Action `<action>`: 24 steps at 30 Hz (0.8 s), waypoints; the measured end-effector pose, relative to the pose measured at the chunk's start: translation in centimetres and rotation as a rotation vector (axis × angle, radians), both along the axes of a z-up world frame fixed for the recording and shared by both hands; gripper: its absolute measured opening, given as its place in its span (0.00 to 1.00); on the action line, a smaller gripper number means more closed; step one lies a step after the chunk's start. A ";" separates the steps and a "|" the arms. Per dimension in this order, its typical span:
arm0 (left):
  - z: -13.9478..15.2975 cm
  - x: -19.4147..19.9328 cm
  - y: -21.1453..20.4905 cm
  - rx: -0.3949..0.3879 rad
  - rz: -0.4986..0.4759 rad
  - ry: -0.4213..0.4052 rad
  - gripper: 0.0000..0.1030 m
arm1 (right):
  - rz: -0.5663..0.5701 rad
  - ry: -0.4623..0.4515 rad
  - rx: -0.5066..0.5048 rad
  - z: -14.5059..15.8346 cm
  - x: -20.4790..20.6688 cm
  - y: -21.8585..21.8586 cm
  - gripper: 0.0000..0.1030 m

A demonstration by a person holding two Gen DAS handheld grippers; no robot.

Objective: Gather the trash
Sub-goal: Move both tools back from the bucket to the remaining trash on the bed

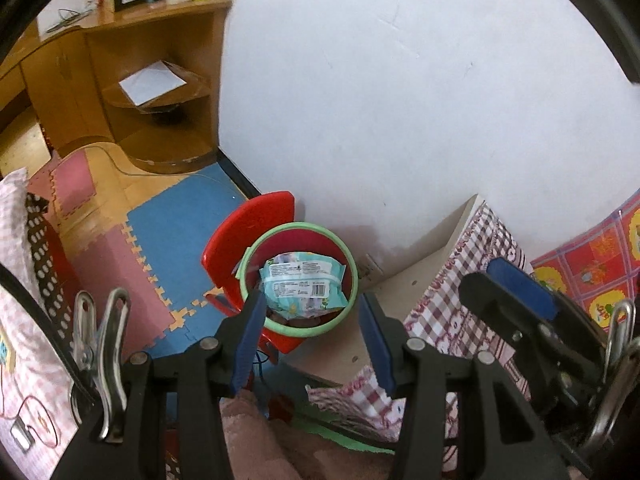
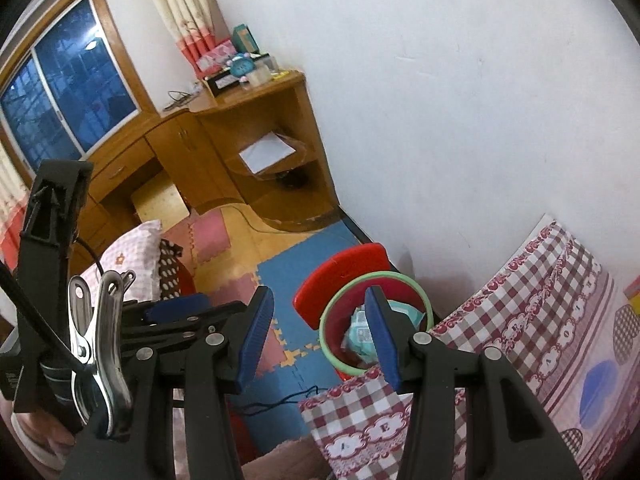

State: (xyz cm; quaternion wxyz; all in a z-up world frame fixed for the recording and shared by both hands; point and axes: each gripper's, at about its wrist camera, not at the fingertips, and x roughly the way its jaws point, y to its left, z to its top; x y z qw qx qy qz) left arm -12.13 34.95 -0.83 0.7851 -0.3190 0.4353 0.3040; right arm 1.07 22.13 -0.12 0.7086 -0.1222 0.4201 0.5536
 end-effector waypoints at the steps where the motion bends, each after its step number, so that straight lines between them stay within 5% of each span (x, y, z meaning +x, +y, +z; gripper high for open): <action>1: 0.4 -0.4 -0.4 0.008 0.003 -0.001 0.49 | 0.001 0.000 0.003 0.2 -0.2 0.0 0.47; 11: 3.0 -2.6 -2.7 0.063 -0.016 -0.012 0.49 | -0.037 -0.019 0.037 2.2 -3.5 -3.4 0.47; 24: 4.3 -4.8 -8.5 0.094 -0.194 -0.015 0.49 | -0.262 -0.005 0.035 2.9 -6.9 -11.6 0.47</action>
